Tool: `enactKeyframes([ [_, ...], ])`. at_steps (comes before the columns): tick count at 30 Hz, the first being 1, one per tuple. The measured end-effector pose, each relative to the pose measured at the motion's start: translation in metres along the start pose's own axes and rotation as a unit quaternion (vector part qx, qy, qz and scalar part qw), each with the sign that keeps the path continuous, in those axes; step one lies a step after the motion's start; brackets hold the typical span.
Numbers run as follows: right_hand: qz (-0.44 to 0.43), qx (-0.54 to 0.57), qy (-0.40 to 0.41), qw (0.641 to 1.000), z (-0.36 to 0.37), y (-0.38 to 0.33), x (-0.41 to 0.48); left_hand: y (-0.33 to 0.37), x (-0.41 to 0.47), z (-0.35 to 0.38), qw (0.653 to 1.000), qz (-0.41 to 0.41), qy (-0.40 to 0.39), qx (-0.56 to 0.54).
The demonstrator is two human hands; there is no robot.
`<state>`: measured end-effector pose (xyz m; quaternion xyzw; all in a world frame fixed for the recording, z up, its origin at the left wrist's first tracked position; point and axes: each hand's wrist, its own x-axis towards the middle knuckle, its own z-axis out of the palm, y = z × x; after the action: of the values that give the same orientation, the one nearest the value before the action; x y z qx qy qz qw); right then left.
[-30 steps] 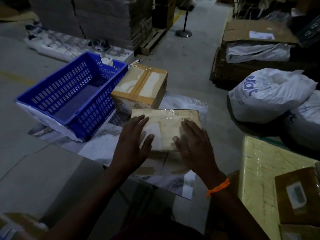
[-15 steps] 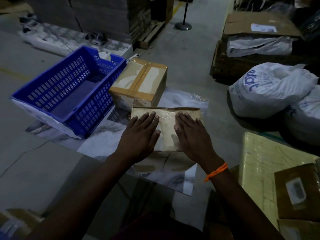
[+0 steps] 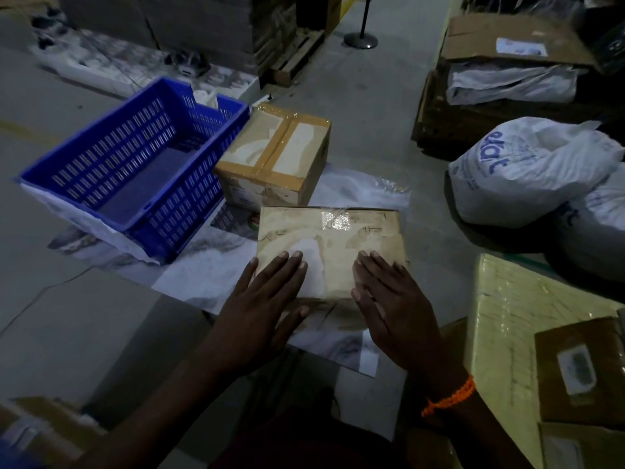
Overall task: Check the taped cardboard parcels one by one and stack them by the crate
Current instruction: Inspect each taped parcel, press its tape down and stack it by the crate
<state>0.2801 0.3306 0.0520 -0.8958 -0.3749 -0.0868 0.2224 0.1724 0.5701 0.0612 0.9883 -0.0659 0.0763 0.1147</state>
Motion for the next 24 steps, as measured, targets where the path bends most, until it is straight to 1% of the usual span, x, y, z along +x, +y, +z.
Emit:
enactKeyframes([
  [3,0.007,-0.016,0.006,1.0,0.006,-0.001,-0.004,-0.001,0.001,0.006,1.0,-0.004,0.002,0.008],
  [8,0.004,-0.023,-0.016,1.0,0.007,0.001,0.0,-0.006,0.004,0.01,1.0,0.0,0.005,-0.002],
  [10,0.013,0.017,-0.011,1.0,0.004,0.002,0.002,-0.006,0.007,0.008,0.999,-0.002,0.026,-0.039],
  [12,0.052,0.079,0.026,0.995,-0.005,0.002,0.008,-0.007,0.012,0.003,0.993,-0.028,0.056,-0.105],
  [14,0.125,0.107,0.091,0.982,-0.012,0.012,0.018,-0.013,0.022,-0.001,0.973,-0.086,0.099,-0.19],
  [15,0.178,0.12,0.103,0.971,-0.014,0.023,0.026,-0.018,0.029,-0.002,0.959,-0.125,0.117,-0.227],
  [16,0.238,0.159,0.086,0.954,-0.017,0.033,0.037,-0.024,0.038,-0.003,0.942,-0.167,0.122,-0.265],
  [17,0.297,0.227,0.054,0.926,-0.02,0.043,0.048,-0.03,0.048,-0.005,0.919,-0.209,0.113,-0.316],
  [18,0.341,0.307,0.025,0.888,-0.021,0.05,0.058,-0.036,0.058,-0.007,0.885,-0.249,0.094,-0.382],
  [19,0.365,0.38,0.001,0.85,-0.021,0.054,0.064,-0.04,0.066,-0.008,0.845,-0.282,0.068,-0.449],
  [20,0.369,0.424,-0.011,0.827,-0.019,0.055,0.067,-0.043,0.07,-0.009,0.819,-0.298,0.05,-0.488],
  [21,0.359,0.434,-0.012,0.826,-0.018,0.054,0.069,-0.044,0.071,-0.009,0.816,-0.299,0.04,-0.493],
  [22,0.346,0.434,-0.006,0.832,-0.017,0.051,0.068,-0.044,0.069,-0.009,0.821,-0.295,0.033,-0.488],
  [24,0.327,0.441,0.021,0.835,-0.017,0.048,0.064,-0.043,0.064,-0.009,0.821,-0.277,0.038,-0.498],
])
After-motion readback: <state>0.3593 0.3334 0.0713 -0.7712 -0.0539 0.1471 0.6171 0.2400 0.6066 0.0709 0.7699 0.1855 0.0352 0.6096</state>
